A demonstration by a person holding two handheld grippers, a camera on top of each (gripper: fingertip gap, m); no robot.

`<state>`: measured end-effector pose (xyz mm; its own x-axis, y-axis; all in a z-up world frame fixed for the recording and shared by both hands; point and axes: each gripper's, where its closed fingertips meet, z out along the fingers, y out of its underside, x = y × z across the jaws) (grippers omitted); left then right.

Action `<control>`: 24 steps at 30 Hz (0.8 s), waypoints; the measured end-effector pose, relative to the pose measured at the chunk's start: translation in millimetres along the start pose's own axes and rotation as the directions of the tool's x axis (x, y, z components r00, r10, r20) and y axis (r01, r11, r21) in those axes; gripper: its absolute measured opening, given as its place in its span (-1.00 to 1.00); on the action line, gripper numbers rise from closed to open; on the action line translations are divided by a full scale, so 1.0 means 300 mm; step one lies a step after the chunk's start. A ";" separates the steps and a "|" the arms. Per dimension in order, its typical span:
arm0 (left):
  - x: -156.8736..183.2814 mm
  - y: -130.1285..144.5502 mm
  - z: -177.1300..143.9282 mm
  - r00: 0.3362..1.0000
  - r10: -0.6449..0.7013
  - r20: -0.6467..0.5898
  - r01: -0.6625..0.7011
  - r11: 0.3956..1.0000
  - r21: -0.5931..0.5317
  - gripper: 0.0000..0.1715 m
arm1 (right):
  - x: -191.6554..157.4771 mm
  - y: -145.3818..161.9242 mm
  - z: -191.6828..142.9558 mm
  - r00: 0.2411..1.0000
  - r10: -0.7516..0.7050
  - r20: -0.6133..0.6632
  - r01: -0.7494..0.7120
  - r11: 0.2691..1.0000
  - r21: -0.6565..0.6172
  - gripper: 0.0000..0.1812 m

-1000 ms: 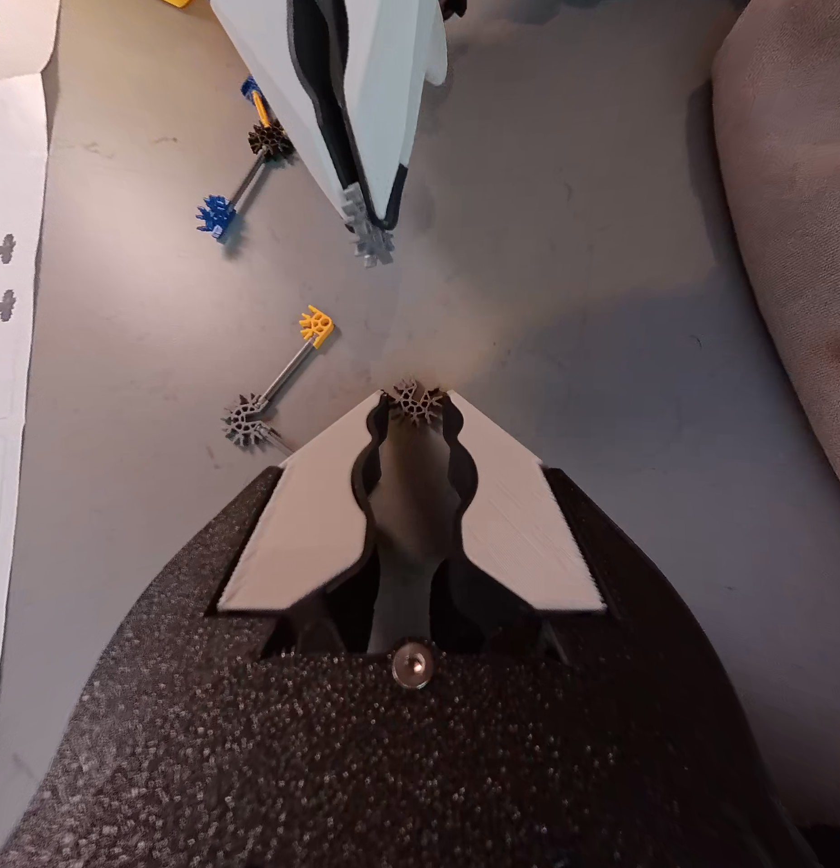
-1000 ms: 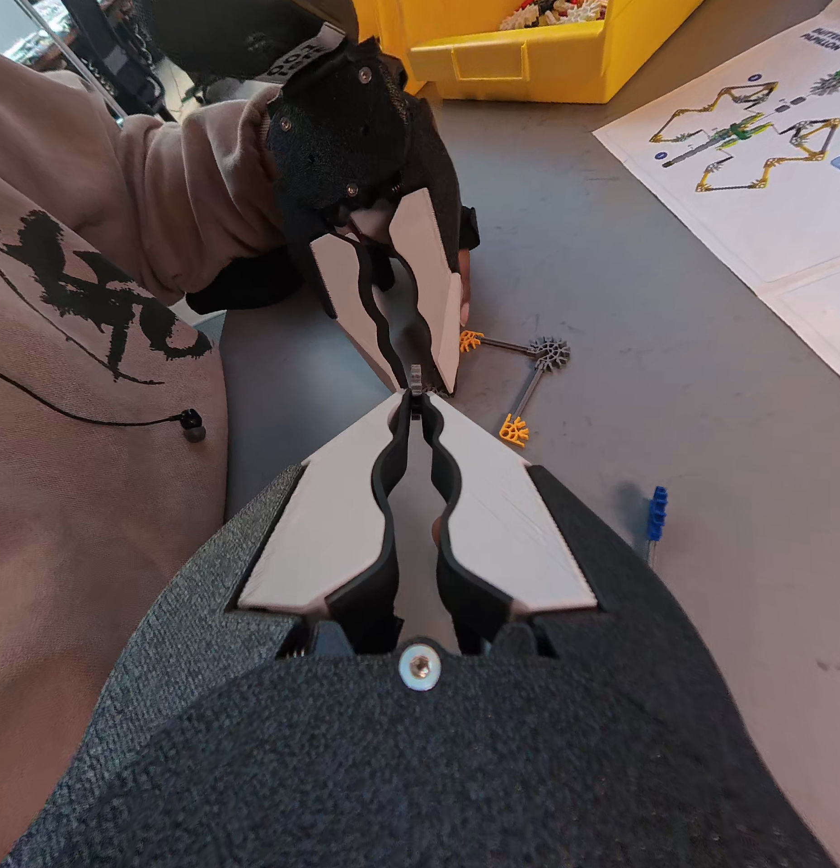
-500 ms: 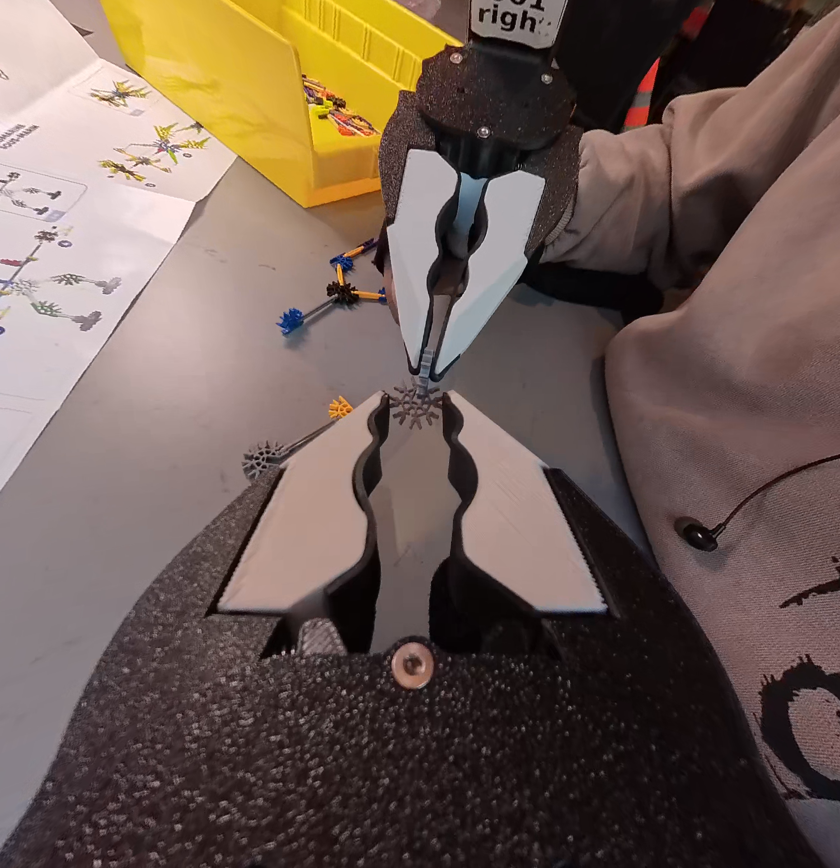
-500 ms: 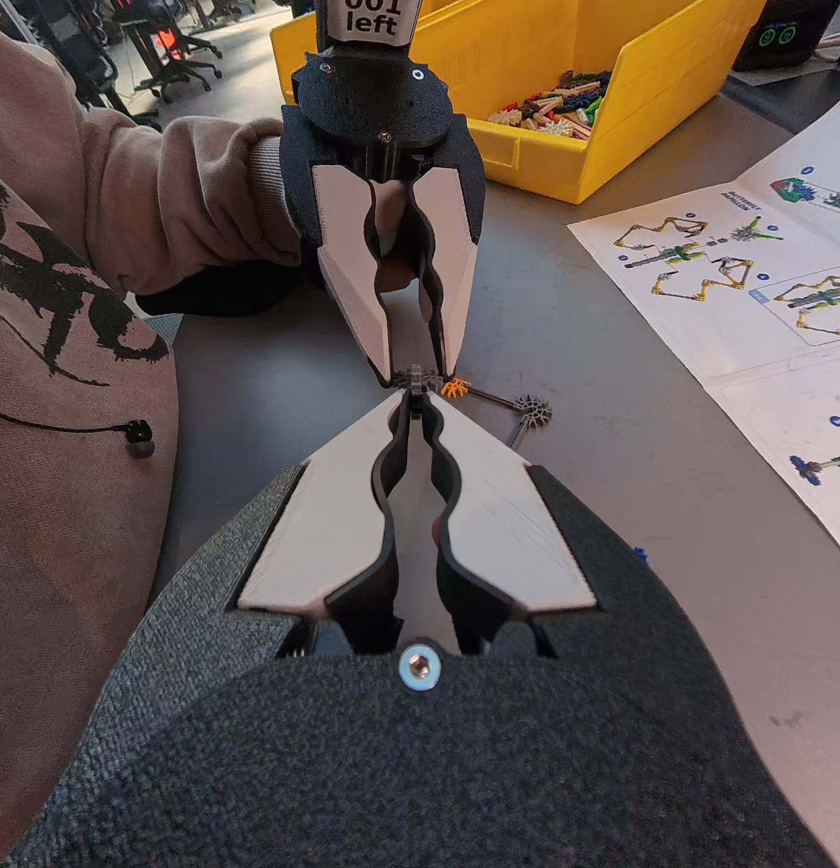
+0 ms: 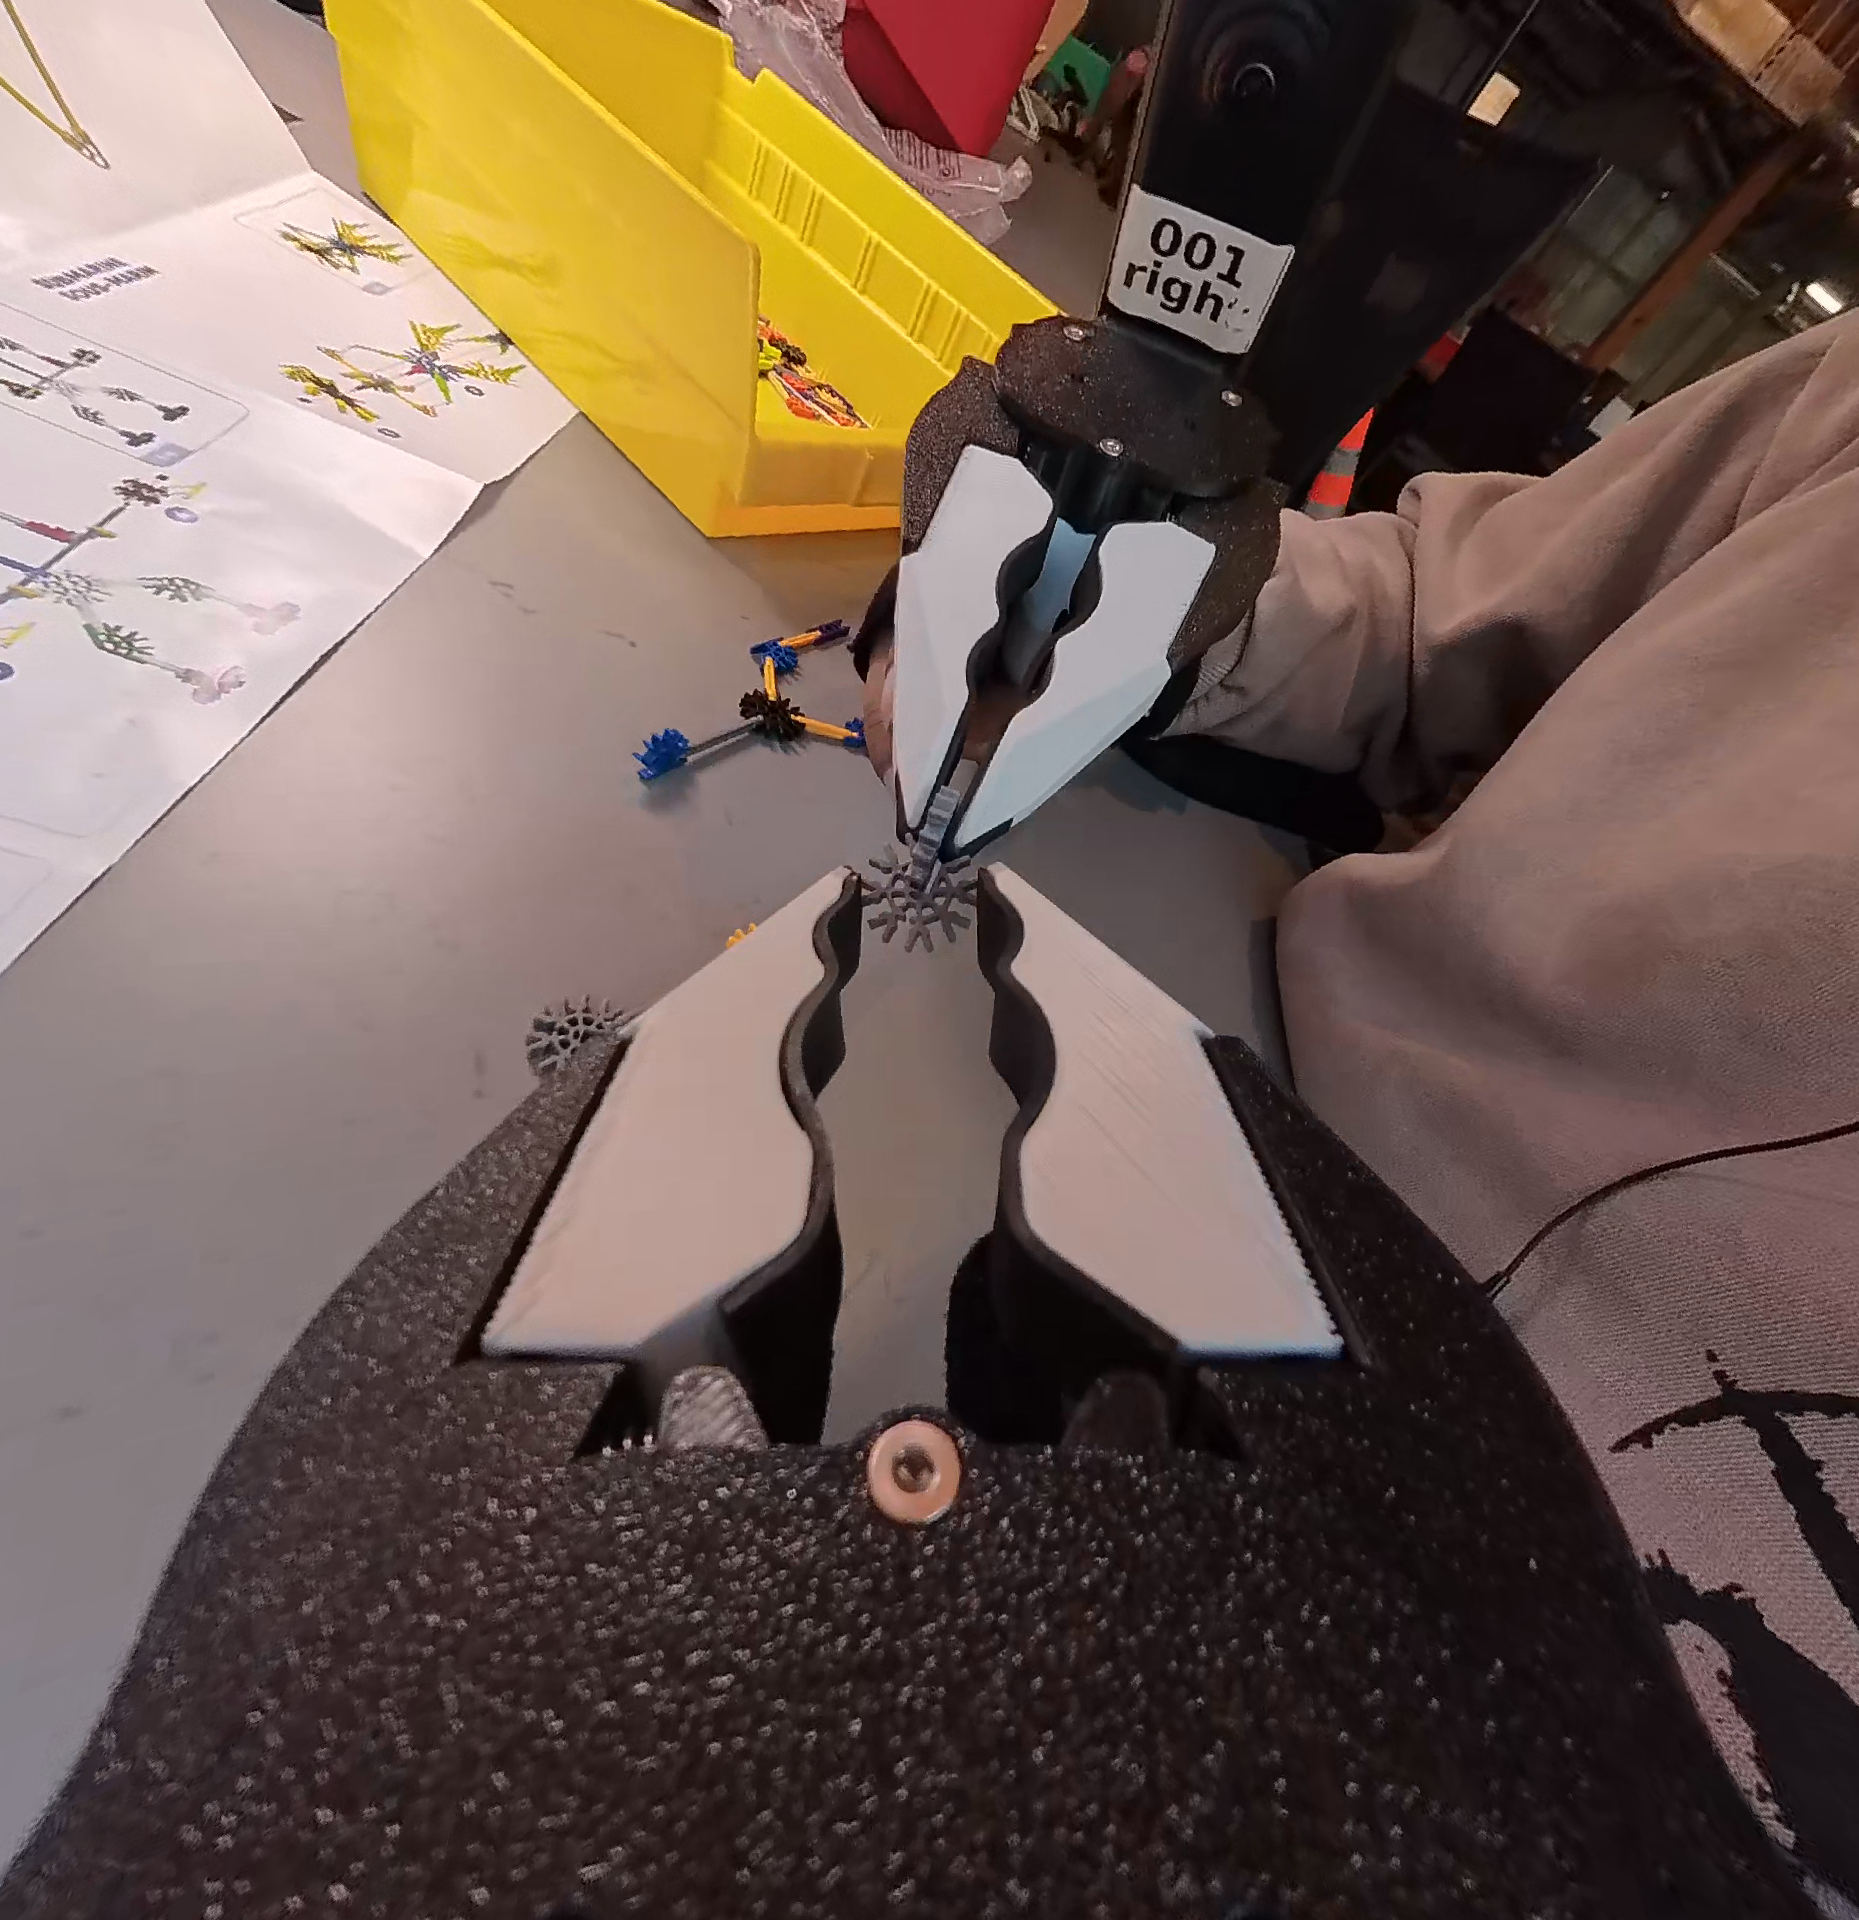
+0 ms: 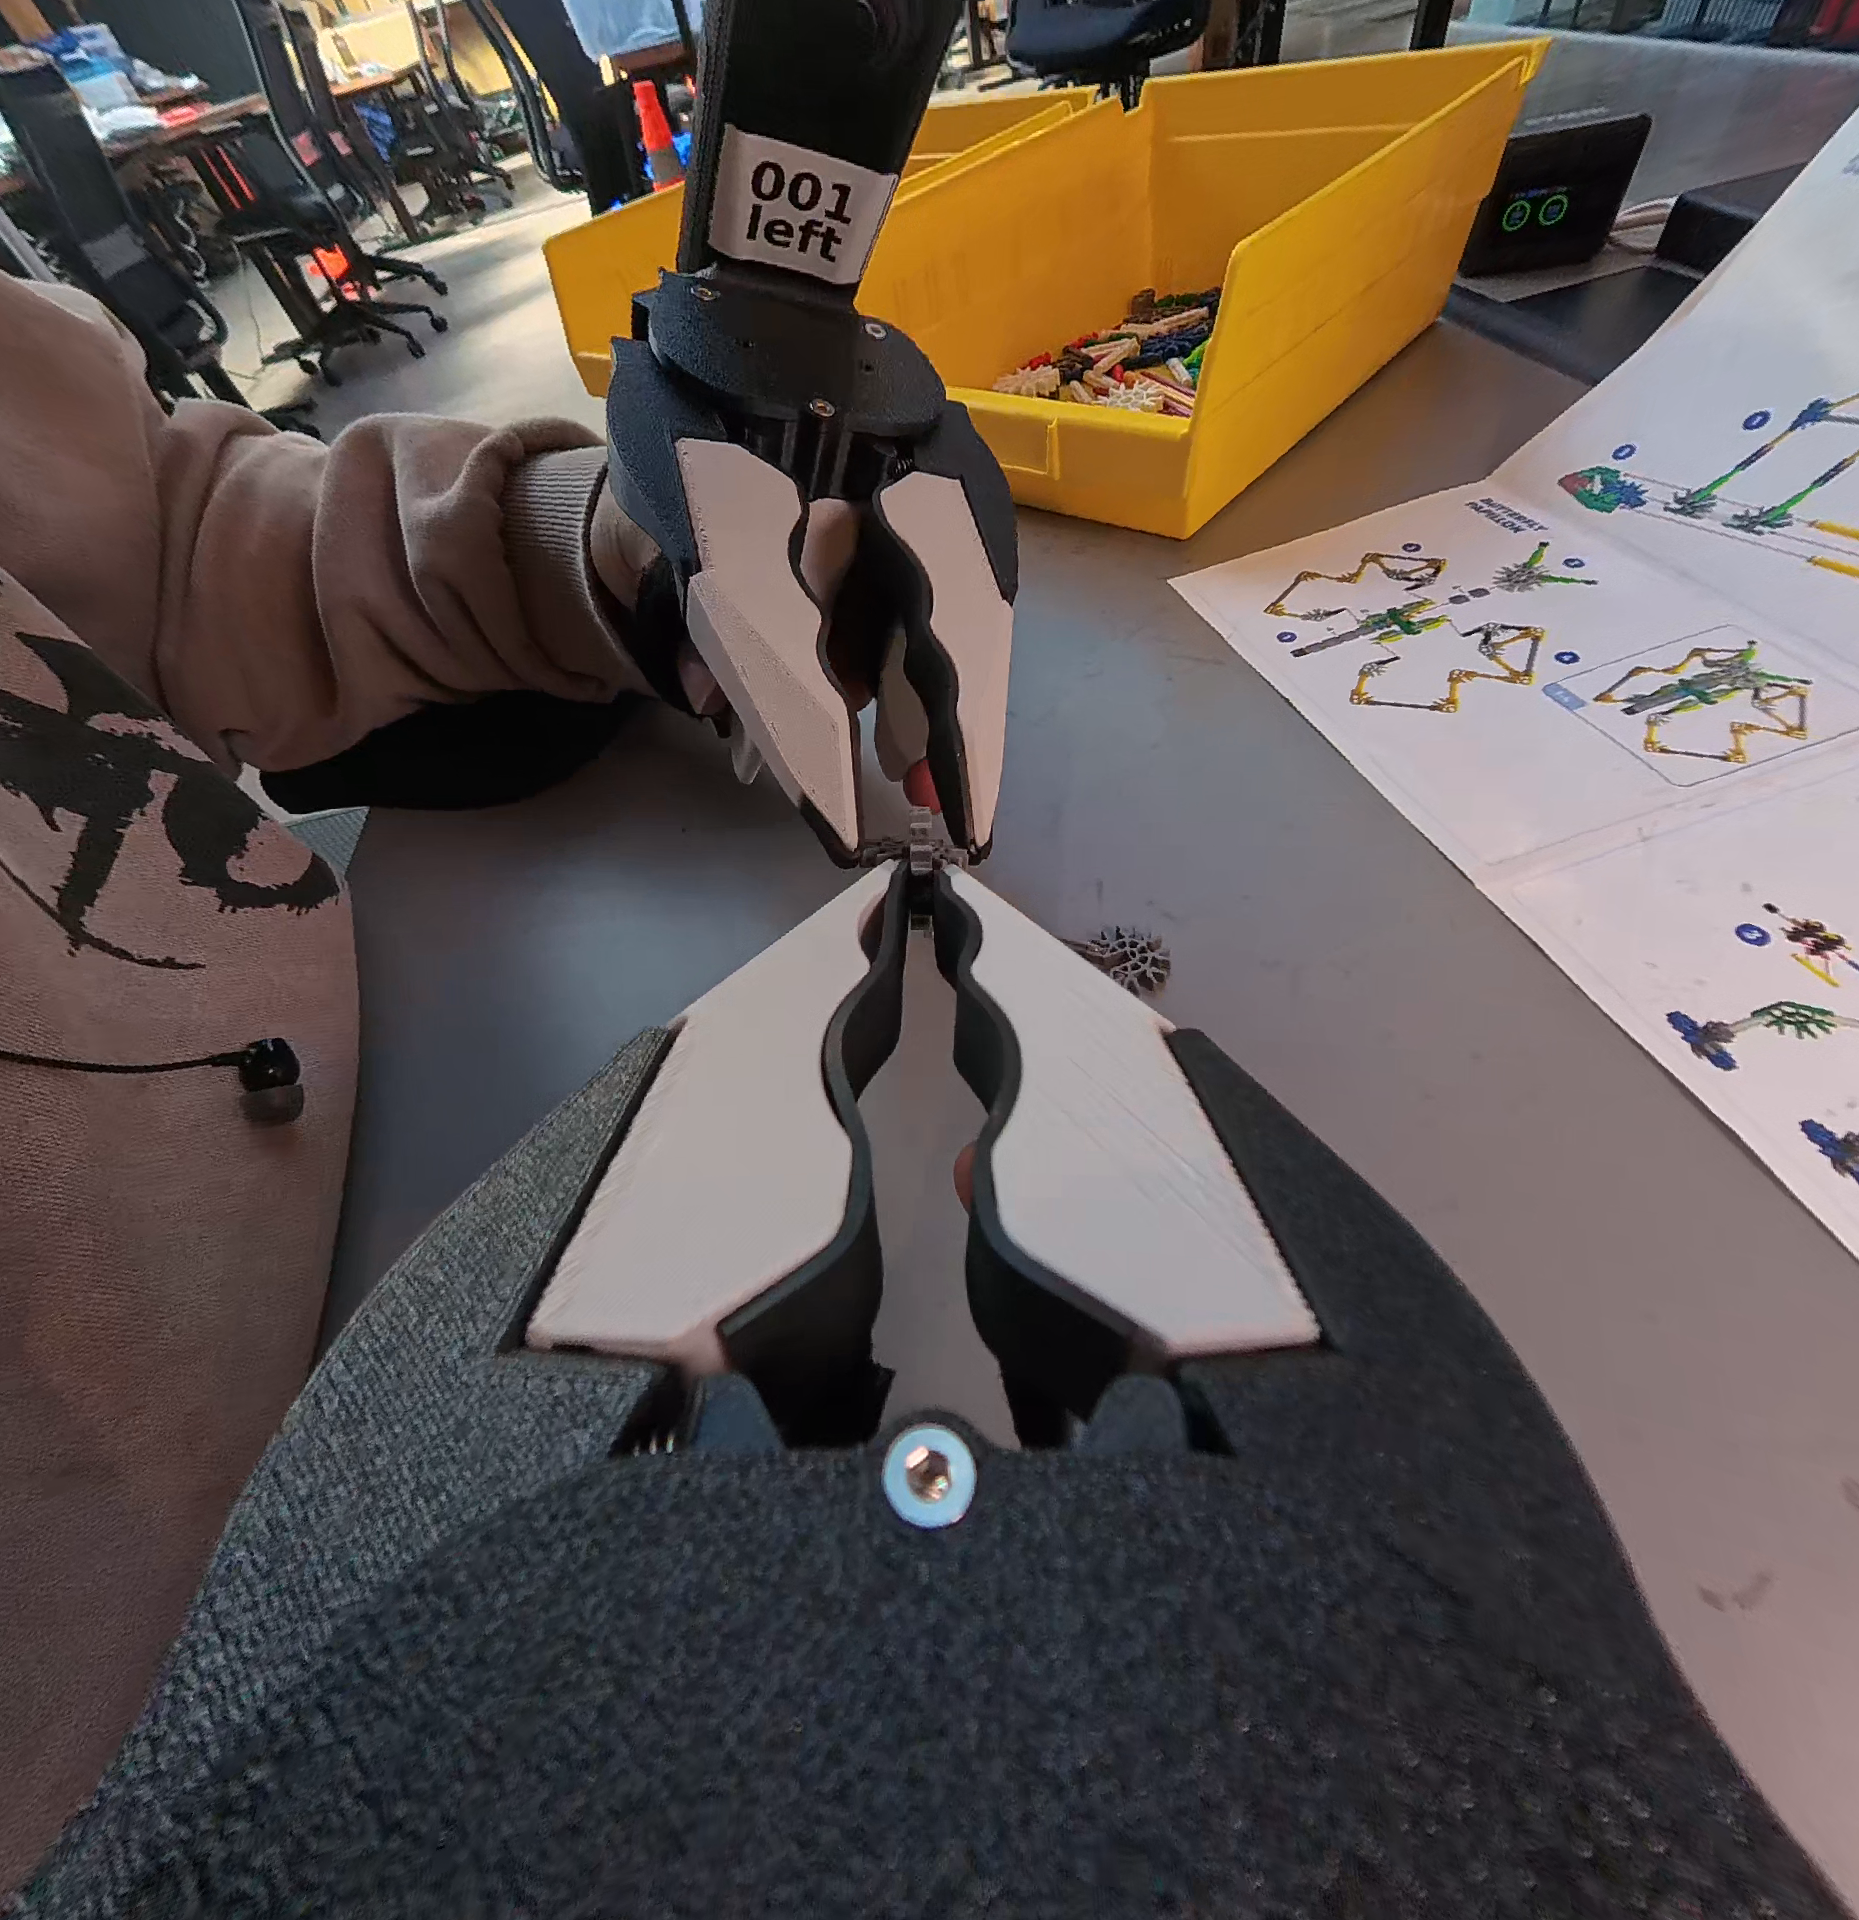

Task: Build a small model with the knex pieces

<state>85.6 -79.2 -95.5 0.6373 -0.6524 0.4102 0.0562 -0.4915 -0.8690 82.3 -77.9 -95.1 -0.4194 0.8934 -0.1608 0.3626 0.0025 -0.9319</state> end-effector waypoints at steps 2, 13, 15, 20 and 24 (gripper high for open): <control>-0.004 -0.008 -0.002 1.000 -0.022 0.001 0.022 1.000 0.019 -0.75 | 0.006 -0.007 0.000 1.000 -0.003 -0.018 0.003 1.000 0.009 -0.98; 0.001 -0.063 -0.005 0.985 0.121 0.124 -0.131 0.989 0.071 -0.75 | 0.015 -0.058 -0.030 0.949 -0.267 -0.167 0.277 0.960 0.037 -0.97; 0.008 -0.074 -0.006 0.973 0.176 0.151 -0.190 0.979 0.079 -0.75 | 0.011 -0.069 -0.037 0.925 -0.328 -0.193 0.340 0.940 0.036 -0.97; 0.026 -0.097 -0.010 0.934 0.295 0.204 -0.321 0.941 0.107 -0.75 | -0.002 -0.093 -0.054 0.861 -0.446 -0.246 0.465 0.885 0.023 -0.97; 0.036 -0.109 -0.013 0.907 0.353 0.231 -0.387 0.914 0.121 -0.75 | -0.023 -0.100 -0.058 0.812 -0.524 -0.257 0.543 0.840 0.004 -0.96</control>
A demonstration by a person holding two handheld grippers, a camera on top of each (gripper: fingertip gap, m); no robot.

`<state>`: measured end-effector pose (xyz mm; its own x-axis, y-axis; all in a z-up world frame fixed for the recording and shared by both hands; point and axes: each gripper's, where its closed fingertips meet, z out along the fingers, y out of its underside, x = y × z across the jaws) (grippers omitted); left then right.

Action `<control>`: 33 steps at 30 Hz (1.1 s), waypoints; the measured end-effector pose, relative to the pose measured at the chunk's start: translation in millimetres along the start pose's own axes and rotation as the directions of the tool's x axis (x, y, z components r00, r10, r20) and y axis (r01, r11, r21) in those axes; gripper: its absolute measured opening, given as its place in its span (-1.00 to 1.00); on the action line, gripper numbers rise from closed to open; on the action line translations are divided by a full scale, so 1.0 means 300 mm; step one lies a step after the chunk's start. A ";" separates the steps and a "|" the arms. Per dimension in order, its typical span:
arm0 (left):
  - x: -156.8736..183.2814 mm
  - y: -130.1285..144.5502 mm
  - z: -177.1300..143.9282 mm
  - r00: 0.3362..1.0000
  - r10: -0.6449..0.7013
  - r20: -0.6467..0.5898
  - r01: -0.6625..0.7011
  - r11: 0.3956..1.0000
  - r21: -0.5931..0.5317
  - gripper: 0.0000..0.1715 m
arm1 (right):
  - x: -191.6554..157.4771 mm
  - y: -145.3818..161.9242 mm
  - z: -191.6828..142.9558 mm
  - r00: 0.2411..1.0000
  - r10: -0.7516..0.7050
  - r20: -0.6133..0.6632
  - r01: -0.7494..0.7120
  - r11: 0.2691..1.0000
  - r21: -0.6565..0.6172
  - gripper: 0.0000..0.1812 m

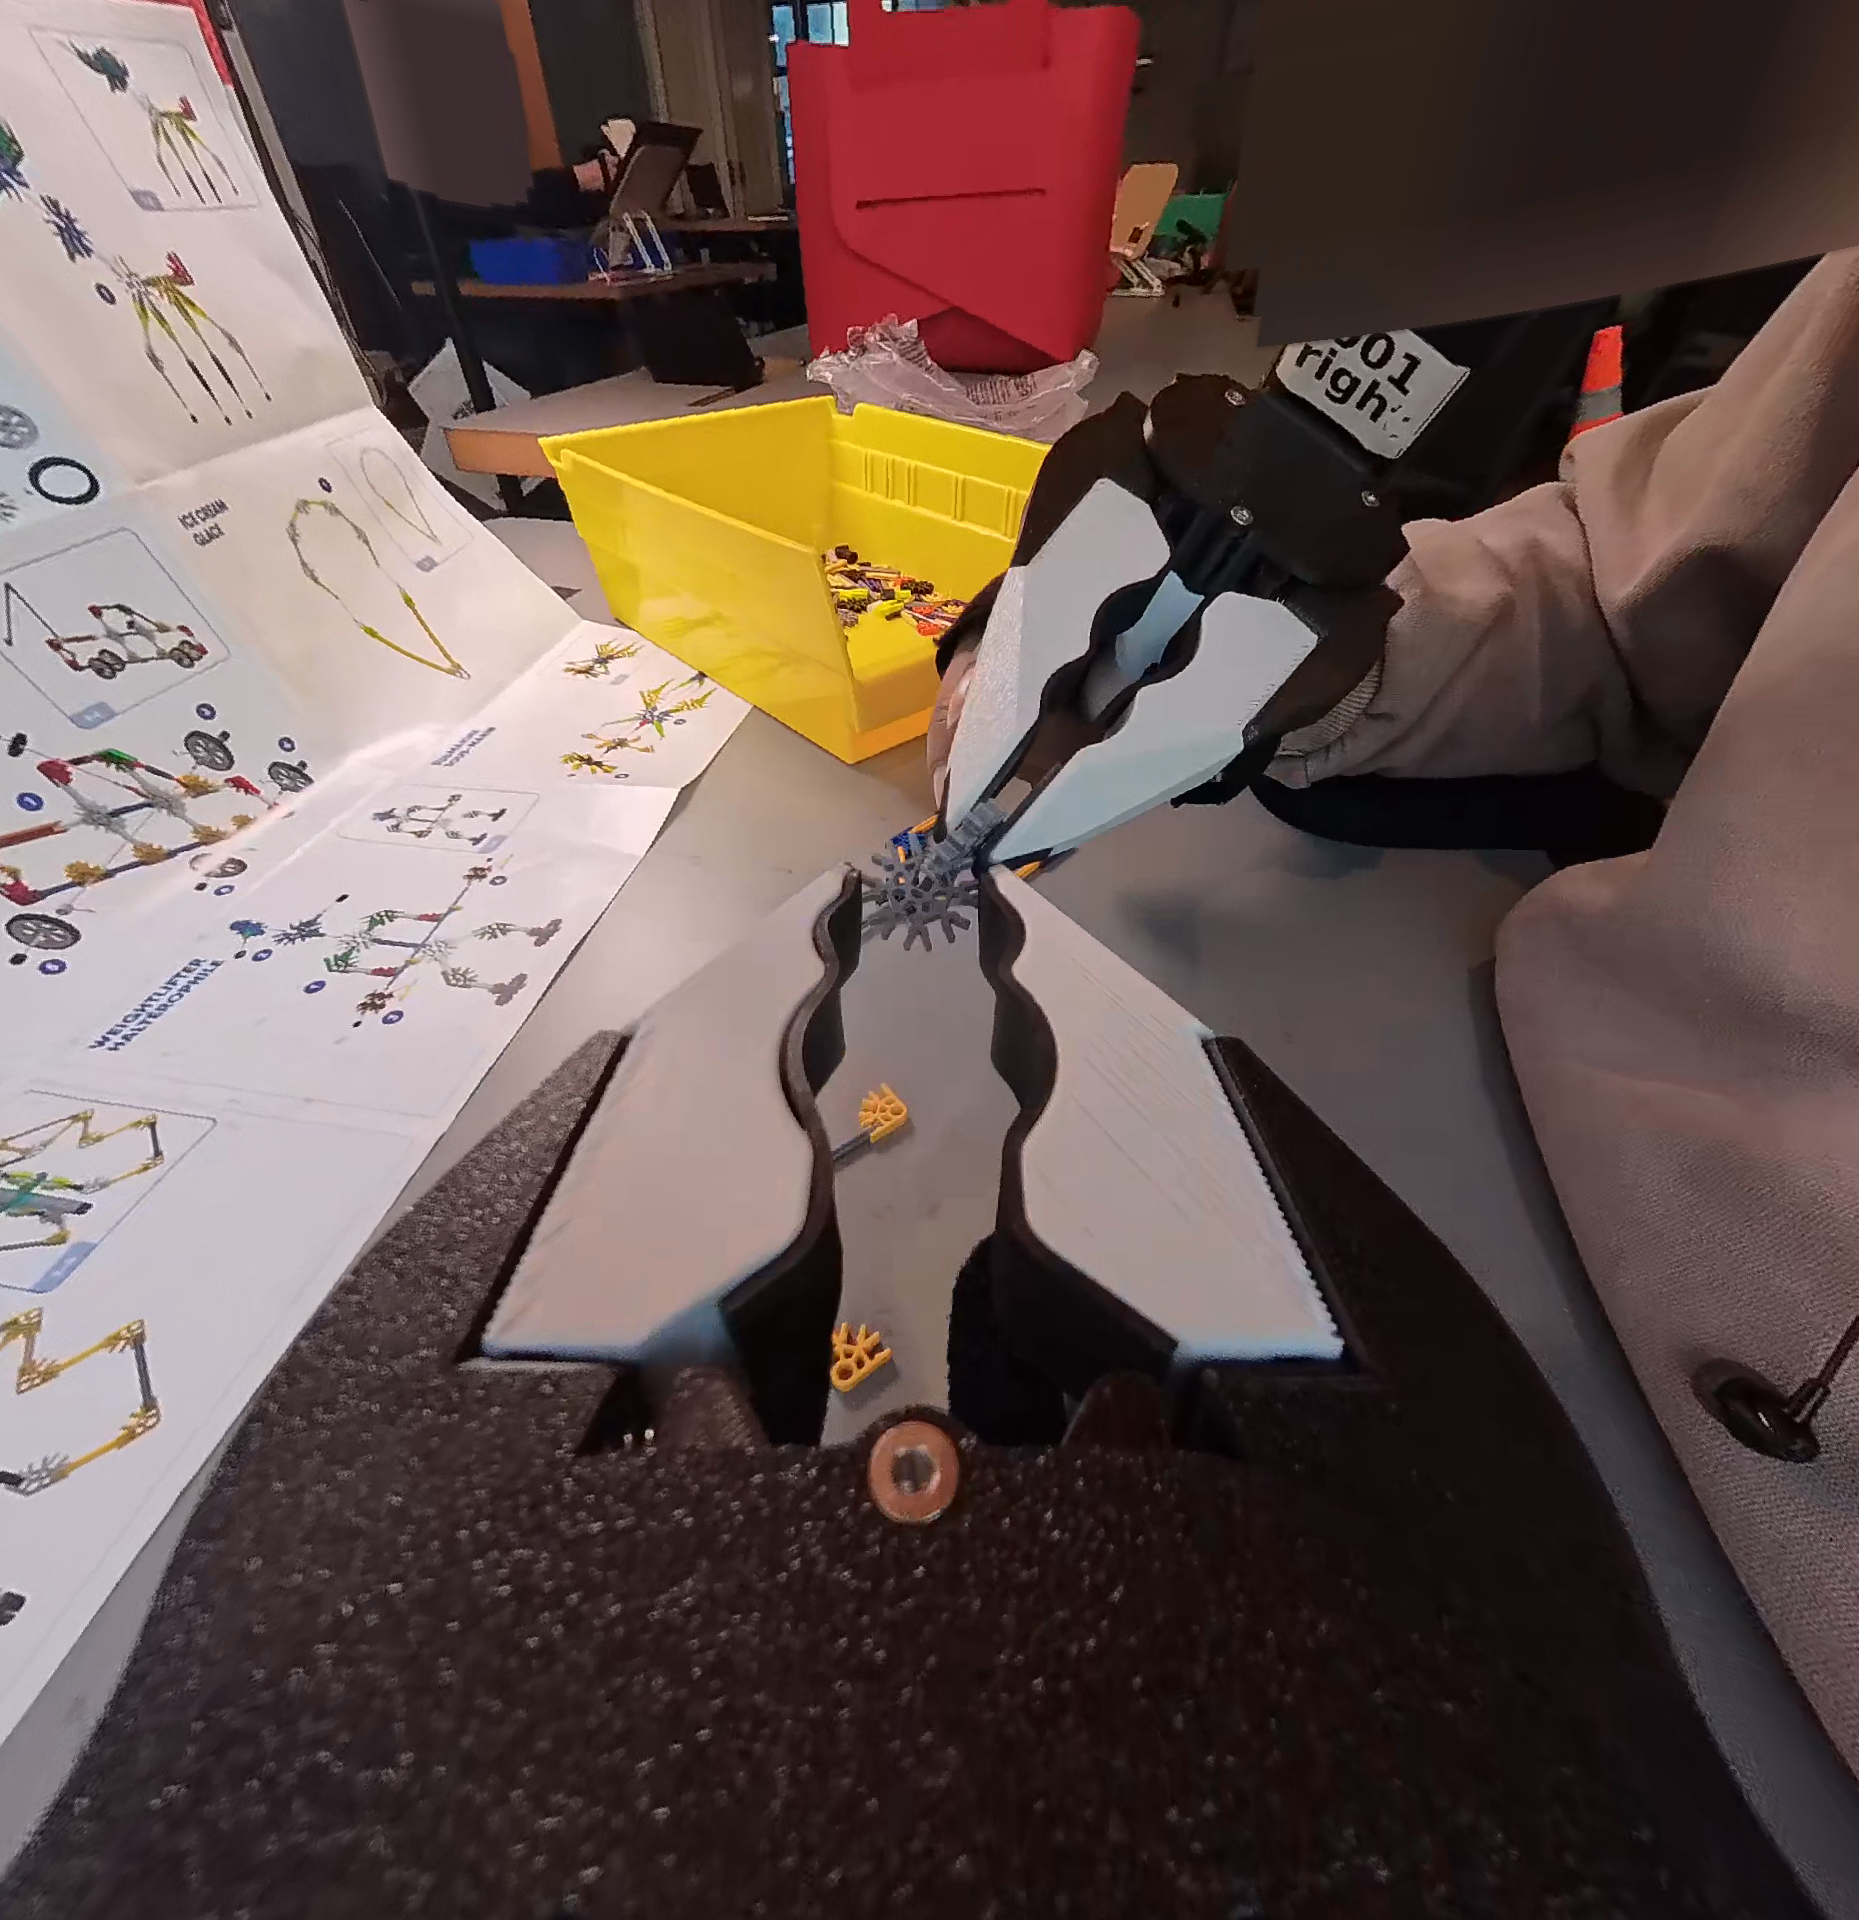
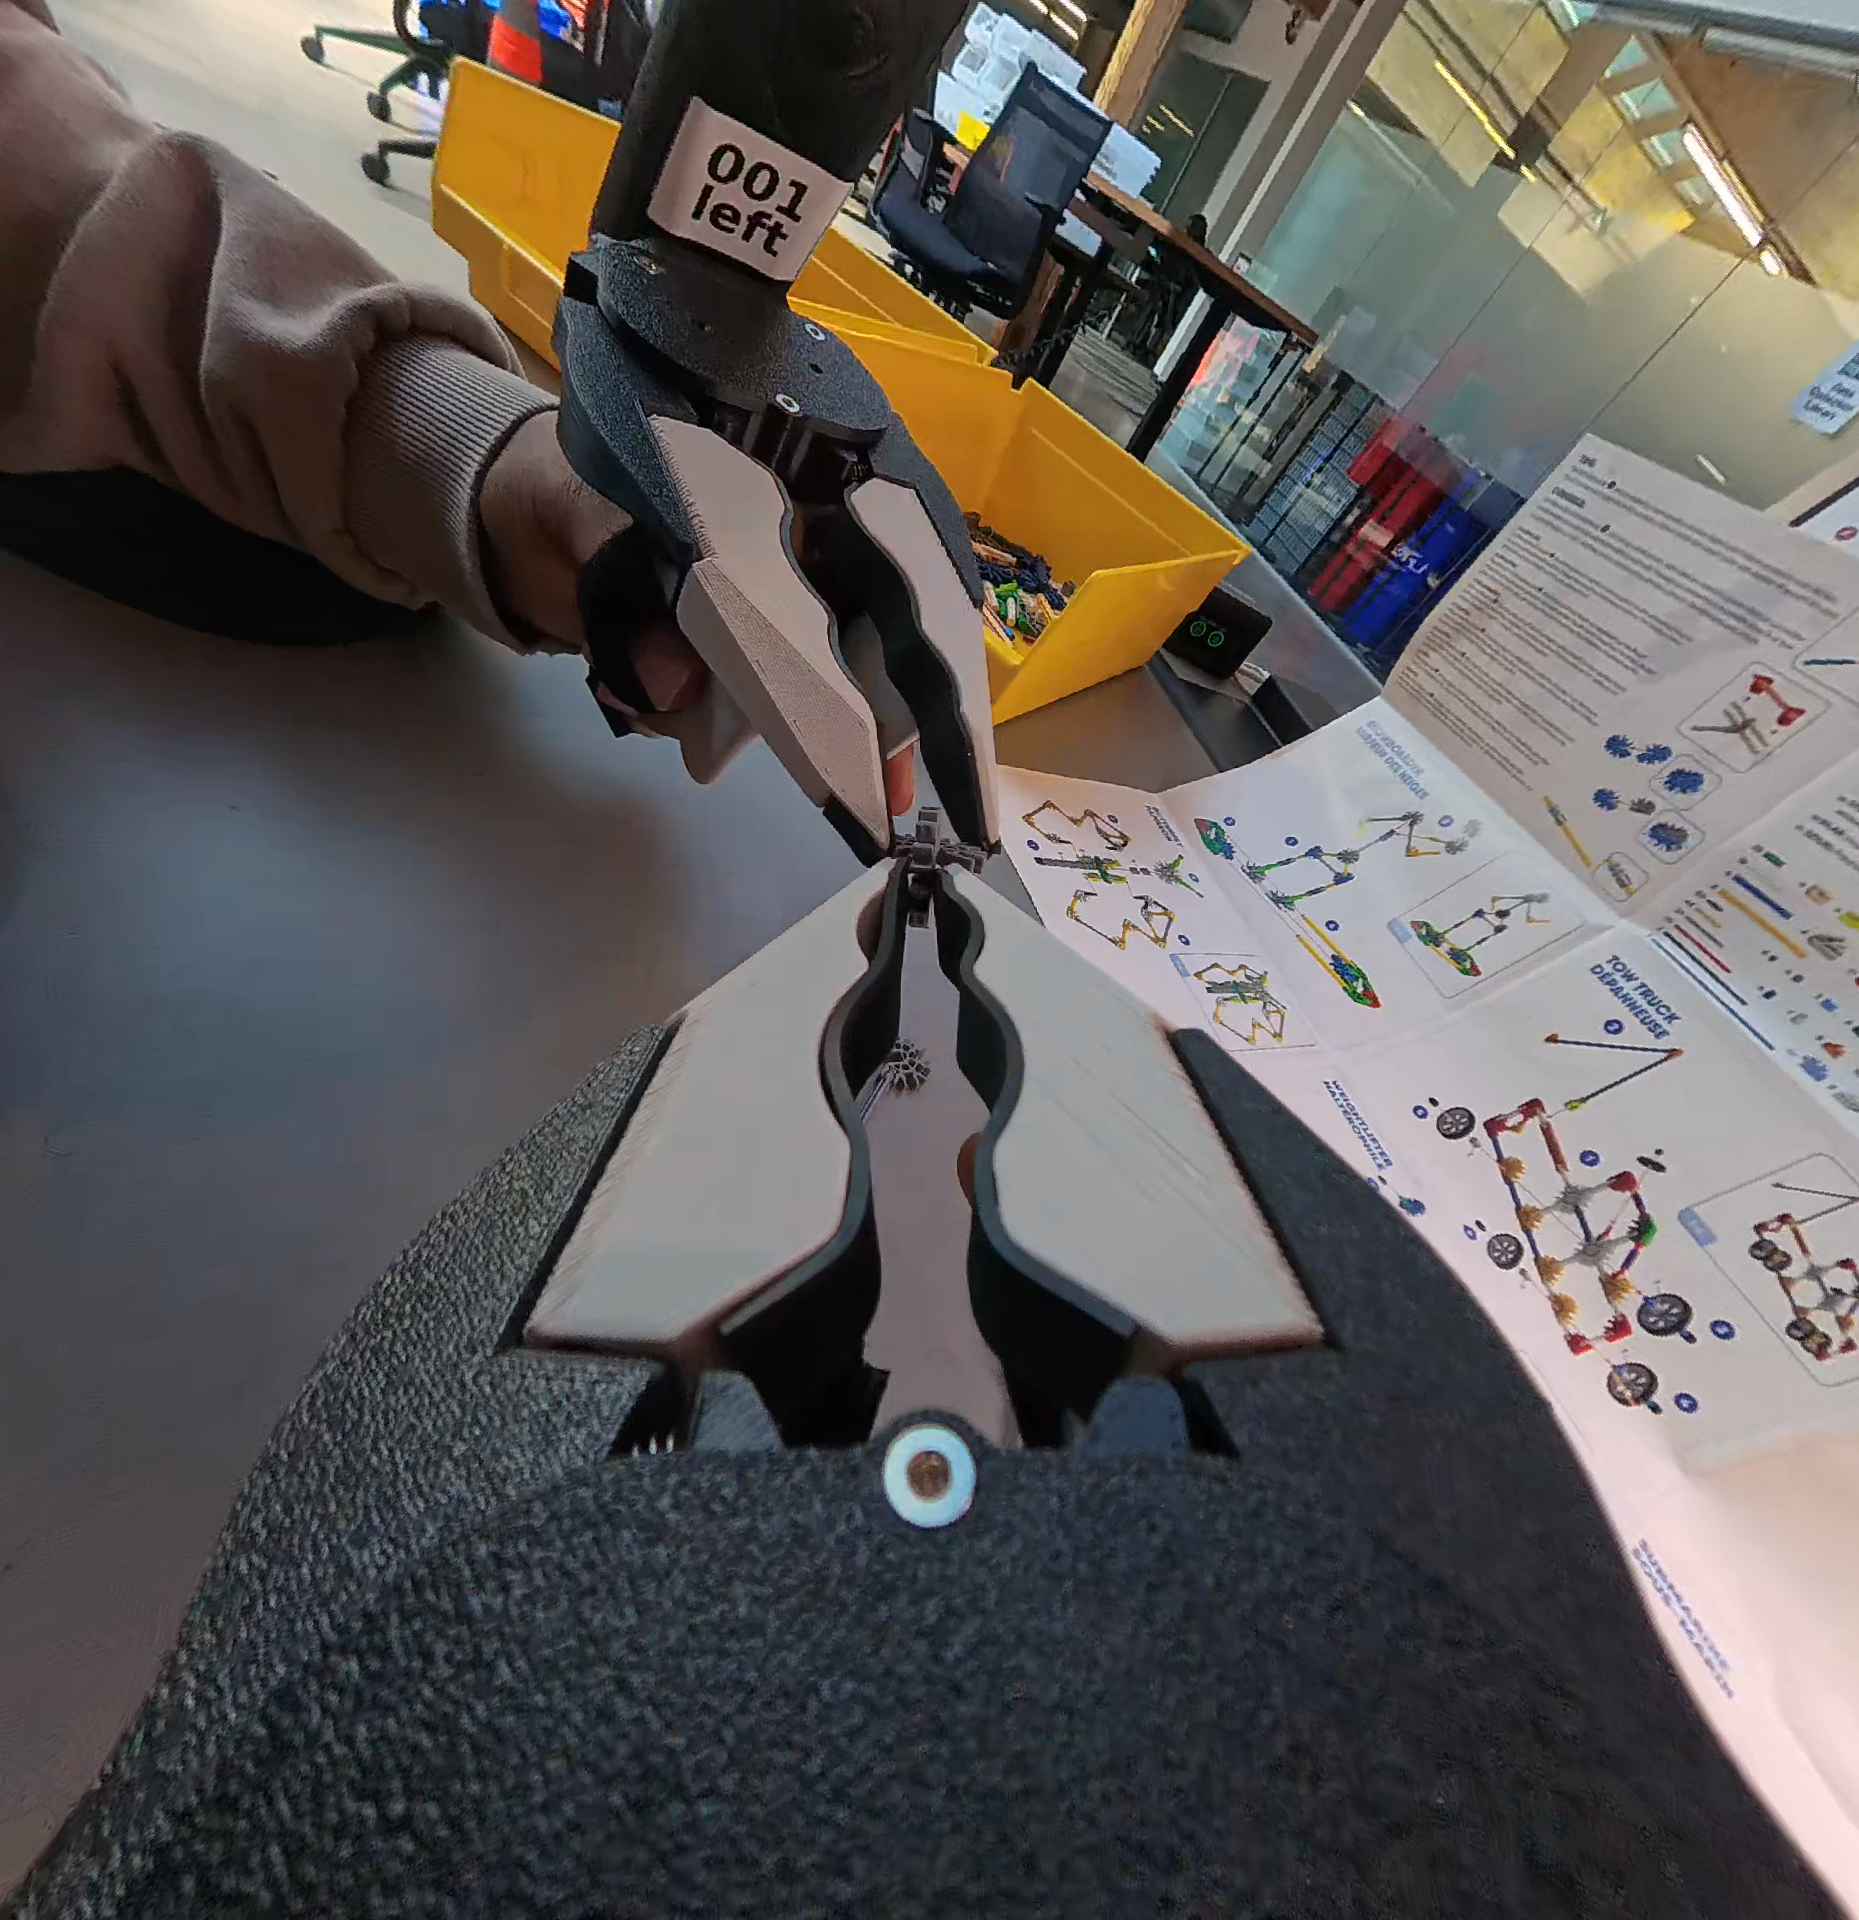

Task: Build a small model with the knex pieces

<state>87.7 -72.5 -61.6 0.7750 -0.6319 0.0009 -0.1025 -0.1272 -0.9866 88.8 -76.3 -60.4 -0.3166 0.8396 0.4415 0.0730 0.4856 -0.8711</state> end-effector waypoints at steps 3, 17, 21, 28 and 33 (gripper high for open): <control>0.010 -0.008 -0.003 1.000 0.020 -0.010 -0.020 1.000 0.017 -0.75 | -0.004 -0.009 -0.002 1.000 -0.012 0.001 0.012 1.000 0.006 -0.96; 0.033 -0.020 -0.010 0.990 -0.075 -0.116 0.083 0.994 0.065 -0.74 | -0.013 -0.030 -0.014 0.982 0.160 0.104 -0.165 0.986 0.035 -0.96; 0.036 -0.023 -0.011 0.985 -0.104 -0.138 0.115 0.991 0.072 -0.74 | -0.008 -0.035 -0.017 0.971 0.206 0.122 -0.213 0.976 0.043 -0.97; 0.036 -0.034 -0.014 0.974 -0.154 -0.166 0.170 0.981 0.091 -0.74 | -0.006 -0.031 -0.011 0.963 0.237 0.126 -0.241 0.970 0.018 -0.97; 0.029 -0.034 -0.013 0.963 -0.198 -0.183 0.218 0.971 0.096 -0.74 | -0.001 -0.028 -0.008 0.946 0.294 0.136 -0.293 0.956 -0.025 -0.97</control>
<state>93.1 -79.9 -50.9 0.6525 -0.7233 0.2258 0.1289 -0.1877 -0.9737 90.4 -79.9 -52.8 -0.4069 0.9038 0.1324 0.1858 0.2239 -0.9567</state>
